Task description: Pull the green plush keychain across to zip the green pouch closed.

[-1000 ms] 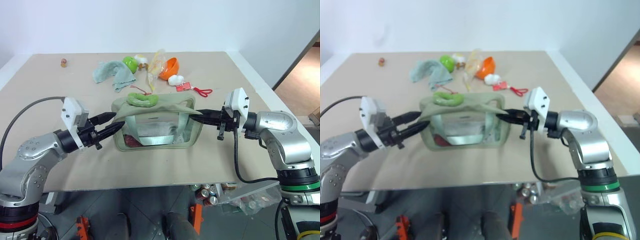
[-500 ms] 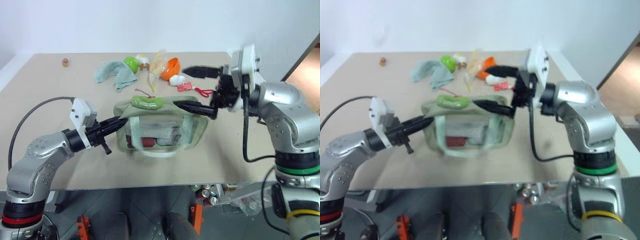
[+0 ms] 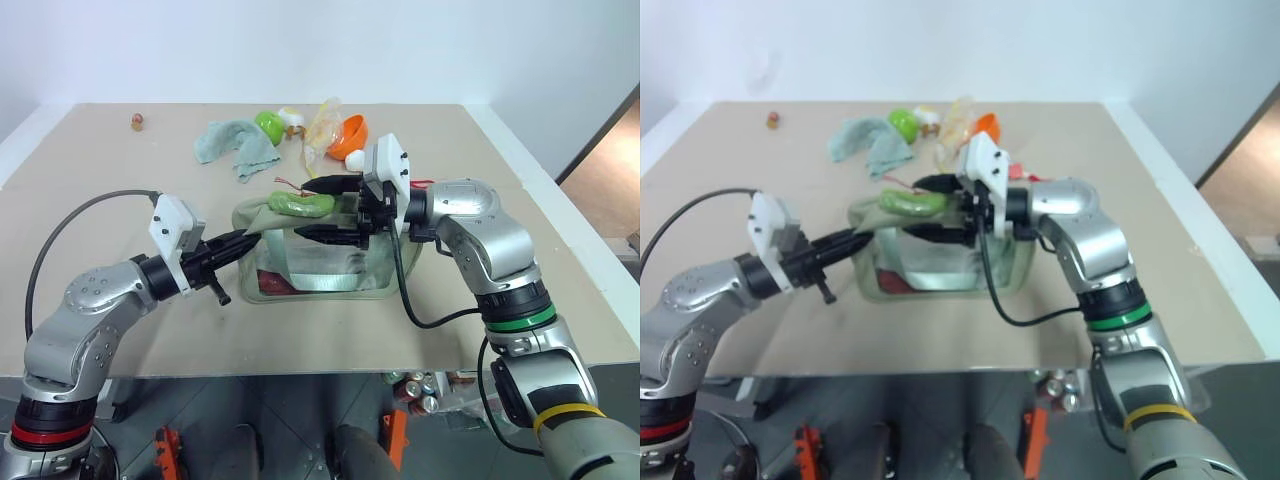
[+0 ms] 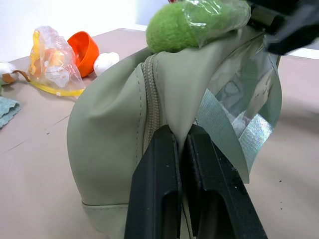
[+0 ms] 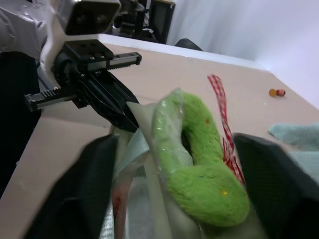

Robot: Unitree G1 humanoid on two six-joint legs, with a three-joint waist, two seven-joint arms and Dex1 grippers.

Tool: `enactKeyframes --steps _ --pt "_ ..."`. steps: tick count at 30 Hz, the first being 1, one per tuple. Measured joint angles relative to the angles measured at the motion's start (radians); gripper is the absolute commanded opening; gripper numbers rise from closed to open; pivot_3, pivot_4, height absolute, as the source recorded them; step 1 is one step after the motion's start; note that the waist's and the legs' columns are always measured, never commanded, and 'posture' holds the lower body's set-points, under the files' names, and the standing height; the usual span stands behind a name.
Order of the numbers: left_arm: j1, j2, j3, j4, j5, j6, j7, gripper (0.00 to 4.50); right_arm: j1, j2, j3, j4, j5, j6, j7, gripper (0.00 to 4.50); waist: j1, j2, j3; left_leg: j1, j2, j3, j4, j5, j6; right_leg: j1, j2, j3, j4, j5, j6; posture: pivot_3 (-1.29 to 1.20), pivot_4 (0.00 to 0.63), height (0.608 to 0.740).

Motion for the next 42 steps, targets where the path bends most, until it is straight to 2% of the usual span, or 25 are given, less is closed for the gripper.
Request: enactKeyframes --steps 7,8,19,27,32,35,38,42 --pt "0.008 0.001 -0.002 -0.009 0.002 -0.006 0.003 0.0 -0.009 0.008 -0.011 0.019 0.003 0.016 0.007 0.23 0.0 0.0 0.0 0.0 0.0 0.0 0.0 0.0 0.0 0.0 0.0 0.0 0.0 0.0 0.0 0.0 0.15 0.74" --pt "0.008 0.001 -0.003 -0.009 0.002 -0.006 0.003 0.0 -0.009 0.008 -0.013 0.019 0.004 0.019 0.008 0.07 0.0 0.0 0.0 0.0 0.0 0.0 0.0 0.0 0.0 0.0 0.0 0.0 0.0 0.0 0.0 0.0 0.15 0.74" --pt "-0.003 0.001 -0.012 -0.008 0.024 -0.008 0.02 0.0 -0.014 -0.021 -0.12 0.022 0.042 0.024 -0.002 0.07 0.001 0.0 0.0 0.0 0.0 0.0 0.0 0.0 0.0 0.0 0.0 0.0 0.0 0.0 0.0 0.0 0.15 0.74" --pt "-0.069 -0.035 -0.054 0.02 0.068 -0.008 0.078 0.0 -0.073 -0.233 -0.211 0.175 -0.026 -0.155 0.021 0.07 0.003 0.0 0.0 -0.001 -0.001 0.001 -0.001 0.0 0.0 0.0 -0.001 0.001 -0.001 -0.001 0.001 0.0 0.15 0.74" --pt "-0.077 -0.048 -0.06 0.03 0.087 -0.02 0.097 0.0 -0.069 -0.323 -0.233 0.274 -0.089 -0.239 0.017 0.07 -0.001 0.0 0.0 -0.001 -0.001 0.001 -0.003 0.0 0.0 -0.002 -0.001 0.002 -0.001 -0.001 -0.001 0.0 0.15 0.74" --pt "-0.081 -0.074 -0.06 0.042 0.107 -0.036 0.127 0.0 -0.03 -0.383 -0.247 0.318 -0.155 -0.279 -0.048 0.07 -0.002 0.0 0.0 0.0 -0.001 0.001 -0.004 0.0 0.0 -0.001 -0.001 0.002 -0.001 -0.001 -0.002 0.0 0.15 0.74" --pt "-0.081 -0.089 -0.062 0.048 0.127 -0.063 0.152 0.0 0.055 -0.387 -0.255 0.32 -0.197 -0.264 -0.156 0.07 -0.003 0.0 0.0 0.0 -0.002 0.002 -0.004 0.0 0.0 -0.002 -0.001 0.003 -0.001 -0.001 -0.002 0.0 0.15 0.74" --pt "-0.07 -0.115 -0.071 0.057 0.183 -0.107 0.182 0.0 0.253 -0.292 -0.265 0.195 -0.248 -0.181 -0.343 0.07 -0.005 0.0 0.0 0.0 -0.001 0.002 -0.004 0.0 0.0 -0.002 0.0 0.004 0.0 -0.001 -0.002 0.0 0.15 0.74"
